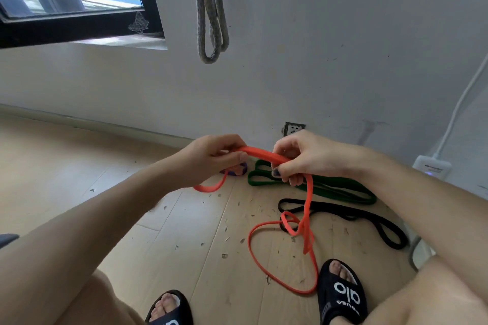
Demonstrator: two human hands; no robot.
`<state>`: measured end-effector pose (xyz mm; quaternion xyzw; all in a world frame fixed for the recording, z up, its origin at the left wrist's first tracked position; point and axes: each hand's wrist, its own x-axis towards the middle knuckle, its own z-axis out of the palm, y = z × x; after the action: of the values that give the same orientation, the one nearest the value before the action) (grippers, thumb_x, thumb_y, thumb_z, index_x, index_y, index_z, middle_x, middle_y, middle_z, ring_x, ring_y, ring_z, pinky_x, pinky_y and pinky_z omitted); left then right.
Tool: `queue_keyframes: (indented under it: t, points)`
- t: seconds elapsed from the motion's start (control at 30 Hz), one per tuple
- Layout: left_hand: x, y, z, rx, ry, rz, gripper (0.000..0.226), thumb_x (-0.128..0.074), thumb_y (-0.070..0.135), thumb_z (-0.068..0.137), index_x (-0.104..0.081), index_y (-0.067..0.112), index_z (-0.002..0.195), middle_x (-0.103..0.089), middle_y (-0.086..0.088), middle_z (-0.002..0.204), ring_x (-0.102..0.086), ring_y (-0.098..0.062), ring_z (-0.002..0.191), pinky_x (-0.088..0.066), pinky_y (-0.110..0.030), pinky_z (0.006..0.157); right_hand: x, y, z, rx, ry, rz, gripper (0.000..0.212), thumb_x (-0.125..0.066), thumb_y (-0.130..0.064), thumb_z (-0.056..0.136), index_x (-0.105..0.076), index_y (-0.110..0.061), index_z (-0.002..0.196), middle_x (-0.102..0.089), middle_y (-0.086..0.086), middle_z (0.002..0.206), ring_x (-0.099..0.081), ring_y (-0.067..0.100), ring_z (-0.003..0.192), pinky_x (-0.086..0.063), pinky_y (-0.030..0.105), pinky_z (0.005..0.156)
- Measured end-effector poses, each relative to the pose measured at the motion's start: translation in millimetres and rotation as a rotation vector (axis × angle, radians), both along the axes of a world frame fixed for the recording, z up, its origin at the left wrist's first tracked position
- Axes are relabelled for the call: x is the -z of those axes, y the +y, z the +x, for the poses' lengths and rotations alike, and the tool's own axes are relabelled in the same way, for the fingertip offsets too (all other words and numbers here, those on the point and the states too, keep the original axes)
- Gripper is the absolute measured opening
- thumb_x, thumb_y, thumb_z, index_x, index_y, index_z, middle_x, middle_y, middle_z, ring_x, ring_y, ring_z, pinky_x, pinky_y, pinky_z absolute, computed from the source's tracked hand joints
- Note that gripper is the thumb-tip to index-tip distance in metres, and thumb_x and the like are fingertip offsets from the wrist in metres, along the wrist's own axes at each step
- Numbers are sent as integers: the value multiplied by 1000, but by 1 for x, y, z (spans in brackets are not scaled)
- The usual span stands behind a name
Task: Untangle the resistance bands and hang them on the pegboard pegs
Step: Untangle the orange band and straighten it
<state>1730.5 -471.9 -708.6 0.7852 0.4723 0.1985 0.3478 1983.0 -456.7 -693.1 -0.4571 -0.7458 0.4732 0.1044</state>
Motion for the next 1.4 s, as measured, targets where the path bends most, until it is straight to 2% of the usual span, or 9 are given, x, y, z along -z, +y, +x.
queue_keyframes:
  t: [0.17,0.27,0.43,0.63,0.77,0.9,1.07,1.17,1.4]
  points:
    - [3,8,-27,-115,0,3,12,-54,30,104,-65,26,101,-74,5,84,-68,-3,78,-53,-21,76,1,6,16,62,-101,163,6,-71,-13,92,-73,-14,98,-77,7,89,-74,22,85,-61,34,85]
    - [7,11,-36,-141,176,37,18,-49,34,106,-64,30,97,-72,4,82,-54,-4,64,-42,-19,63,0,8,17,81,-104,199,6,-73,-16,90,-73,-20,95,-77,1,88,-74,16,81,-61,35,80]
    - [11,7,-28,-18,439,-18,10,-56,34,104,-66,30,102,-65,10,87,-59,-9,76,-41,-15,64,-3,3,0,55,-4,161,8,-72,-20,95,-72,-12,94,-73,5,77,-67,13,67,-59,29,68]
    - [14,-3,4,117,14,-74,21,-70,23,97,-67,20,117,-73,18,106,-68,3,101,-51,-13,86,-3,-4,-22,5,3,138,8,-75,-25,93,-75,-16,94,-78,5,83,-75,20,73,-62,31,70]
    - [12,0,10,106,27,9,16,-66,29,99,-67,13,101,-71,0,89,-65,-12,79,-54,-28,73,-6,-4,-22,-3,17,148,9,-78,-22,90,-75,-17,97,-79,4,87,-76,21,80,-62,29,70]
    - [3,2,3,36,0,7,21,-66,30,99,-65,10,93,-61,2,72,-50,-3,62,-42,-15,61,-2,-2,-14,-7,-39,191,12,-80,-15,85,-74,-18,94,-76,0,81,-72,13,74,-54,25,68]
    - [-3,3,-8,0,36,26,16,-60,35,101,-67,20,99,-72,0,85,-54,-8,63,-42,-19,63,2,4,-6,-8,-90,221,8,-76,-19,87,-73,-21,94,-78,2,91,-75,18,90,-59,45,91]
    - [-6,3,-11,-35,4,18,13,-57,29,103,-65,20,99,-77,7,89,-61,2,68,-42,-14,66,4,5,-4,-12,-133,227,10,-75,-19,89,-70,-23,97,-78,0,91,-74,16,87,-60,44,90]
    - [-3,8,-28,-118,55,7,10,-57,24,104,-62,19,96,-77,3,84,-75,-9,80,-59,-29,82,5,10,-2,22,-147,246,14,-75,-20,87,-70,-27,98,-75,-2,94,-73,18,89,-60,46,88]
